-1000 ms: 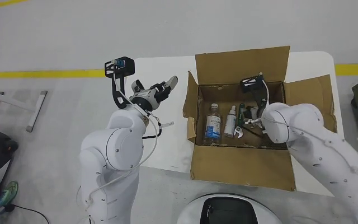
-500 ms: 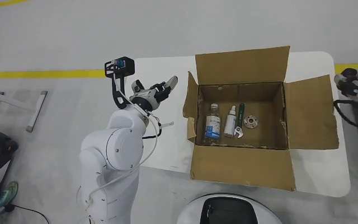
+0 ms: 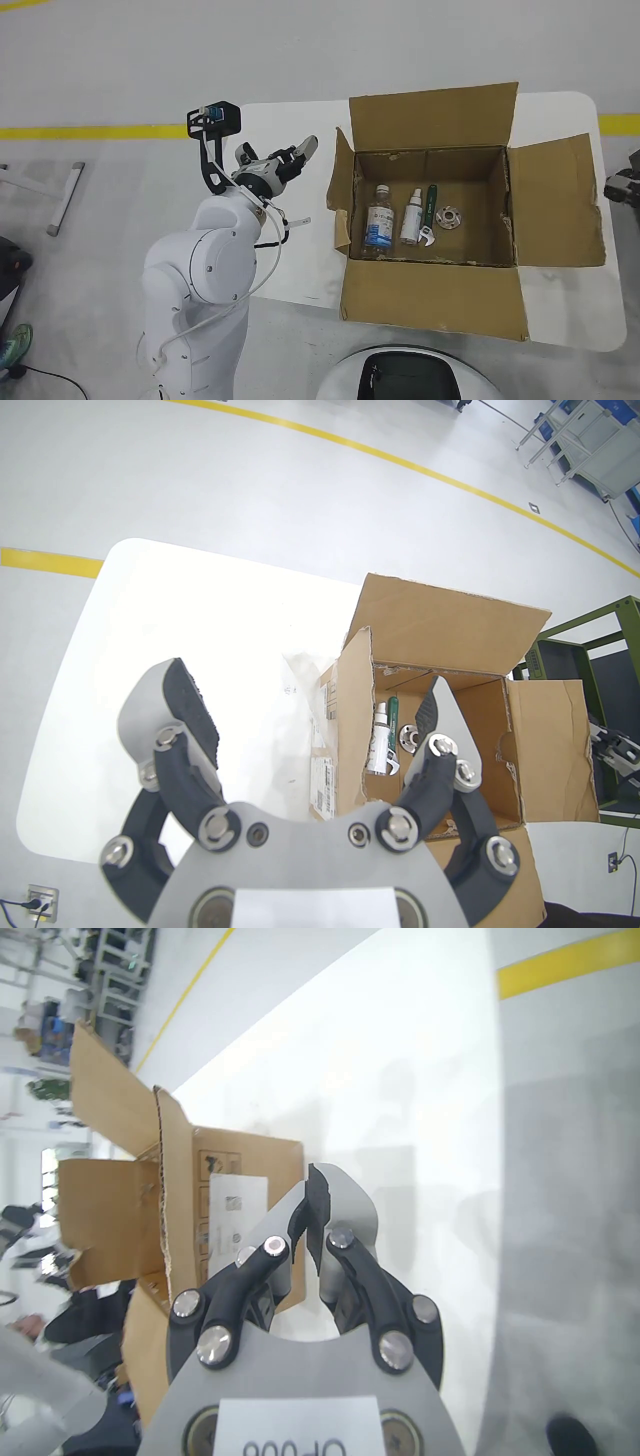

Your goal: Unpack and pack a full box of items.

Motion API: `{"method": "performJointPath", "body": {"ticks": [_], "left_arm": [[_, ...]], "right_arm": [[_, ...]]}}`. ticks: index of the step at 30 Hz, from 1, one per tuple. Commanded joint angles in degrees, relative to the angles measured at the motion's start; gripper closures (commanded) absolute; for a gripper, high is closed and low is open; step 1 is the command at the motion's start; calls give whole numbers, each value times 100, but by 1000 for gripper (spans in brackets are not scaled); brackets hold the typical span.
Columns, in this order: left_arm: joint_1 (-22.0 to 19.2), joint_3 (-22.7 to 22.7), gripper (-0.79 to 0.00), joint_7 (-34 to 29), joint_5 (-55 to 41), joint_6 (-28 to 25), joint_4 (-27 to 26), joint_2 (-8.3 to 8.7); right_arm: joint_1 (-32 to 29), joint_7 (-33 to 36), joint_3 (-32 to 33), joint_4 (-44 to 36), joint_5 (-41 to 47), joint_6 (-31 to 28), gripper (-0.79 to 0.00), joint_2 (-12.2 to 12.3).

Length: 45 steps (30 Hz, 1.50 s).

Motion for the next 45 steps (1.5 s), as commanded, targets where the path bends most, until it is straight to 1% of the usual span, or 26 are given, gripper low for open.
{"method": "performJointPath", "body": {"ticks": [1,4,7,10,16,19,22,26,30,32,43,45], "left_arm": [[0,0,-785,0,0,0,0,0],[0,0,-785,0,0,0,0,0],[0,0,-785,0,0,0,0,0],[0,0,-785,0,0,0,0,0],[0,0,-785,0,0,0,0,0],[0,0,-785,0,0,0,0,0],[0,0,-785,0,0,0,0,0],[0,0,-785,0,0,0,0,0],[0,0,-785,0,0,0,0,0],[0,0,-785,0,0,0,0,0],[0,0,-785,0,0,0,0,0],[0,0,-785,0,0,0,0,0]], "right_arm": [[129,167,-159,260,664,-250,0,2],[293,403,-361,334,1163,-556,0,25],[398,699,-554,301,1720,-707,0,44],[486,920,-747,153,1916,-805,0,75],[681,1089,-1564,-295,1680,-668,0,118],[745,1029,-1968,-539,1262,-559,0,137],[813,970,-2368,-712,668,-305,0,161],[957,926,-2804,-696,410,-116,0,172],[1042,903,-2898,-697,305,-65,0,202],[1034,1035,-2878,-735,49,144,0,238],[1034,1035,-2878,-735,49,144,0,238],[956,729,-2897,-797,-33,-23,0,235]]}}
